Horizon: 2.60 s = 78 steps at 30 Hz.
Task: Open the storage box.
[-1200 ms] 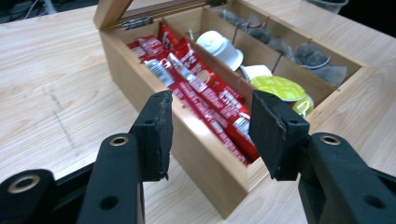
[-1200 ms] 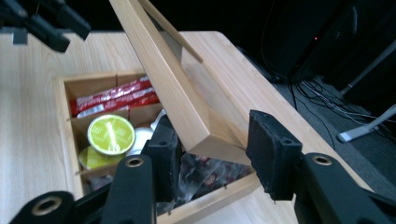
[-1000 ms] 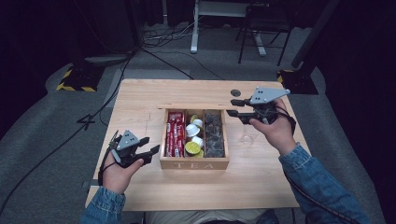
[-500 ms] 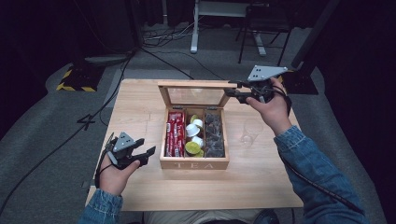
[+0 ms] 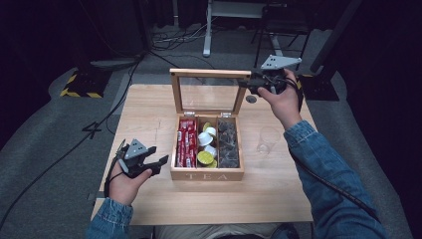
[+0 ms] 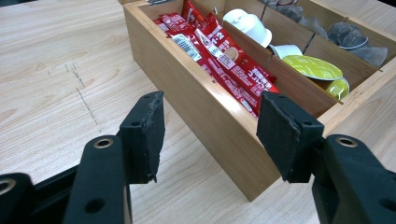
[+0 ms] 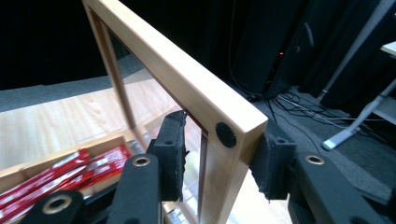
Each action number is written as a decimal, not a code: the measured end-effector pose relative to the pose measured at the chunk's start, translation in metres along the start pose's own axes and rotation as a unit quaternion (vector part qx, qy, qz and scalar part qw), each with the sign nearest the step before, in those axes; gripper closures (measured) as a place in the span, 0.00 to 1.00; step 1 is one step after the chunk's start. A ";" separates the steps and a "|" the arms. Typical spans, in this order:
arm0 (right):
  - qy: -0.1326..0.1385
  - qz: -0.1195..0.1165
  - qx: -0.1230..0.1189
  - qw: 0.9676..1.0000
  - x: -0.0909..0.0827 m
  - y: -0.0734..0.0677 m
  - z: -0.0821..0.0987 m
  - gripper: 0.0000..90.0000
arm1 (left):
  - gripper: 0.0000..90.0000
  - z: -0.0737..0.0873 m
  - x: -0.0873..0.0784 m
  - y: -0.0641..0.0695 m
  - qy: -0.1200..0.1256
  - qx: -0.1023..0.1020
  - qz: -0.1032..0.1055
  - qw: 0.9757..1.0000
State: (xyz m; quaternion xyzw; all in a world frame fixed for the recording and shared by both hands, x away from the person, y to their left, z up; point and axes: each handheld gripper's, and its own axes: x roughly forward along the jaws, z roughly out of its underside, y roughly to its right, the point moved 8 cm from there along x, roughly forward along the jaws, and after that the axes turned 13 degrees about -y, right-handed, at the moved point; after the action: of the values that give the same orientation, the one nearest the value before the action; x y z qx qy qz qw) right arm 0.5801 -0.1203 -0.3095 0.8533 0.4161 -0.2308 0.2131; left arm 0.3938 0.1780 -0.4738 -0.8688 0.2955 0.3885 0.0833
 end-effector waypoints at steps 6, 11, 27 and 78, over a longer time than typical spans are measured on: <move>0.001 0.012 0.023 1.000 0.014 0.016 -0.003 0.68 | 0.47 0.001 0.000 -0.001 0.002 -0.002 0.000 1.000; -0.006 0.022 0.043 0.999 0.027 0.028 0.001 0.68 | 0.47 0.002 -0.002 -0.003 0.002 -0.003 -0.001 1.000; -0.015 0.030 0.090 0.995 0.060 0.046 0.011 0.57 | 0.47 0.004 -0.001 -0.005 -0.001 -0.009 0.001 1.000; -0.054 0.006 0.123 0.991 0.055 0.044 0.037 0.29 | 0.42 -0.001 0.009 -0.005 -0.022 0.003 0.016 1.000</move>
State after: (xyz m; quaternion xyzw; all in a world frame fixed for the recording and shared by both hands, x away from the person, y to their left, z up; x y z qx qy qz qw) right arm 0.6375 -0.1321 -0.3635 0.8617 0.3674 -0.3249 0.1303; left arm 0.4024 0.1780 -0.4800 -0.8550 0.3084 0.4081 0.0859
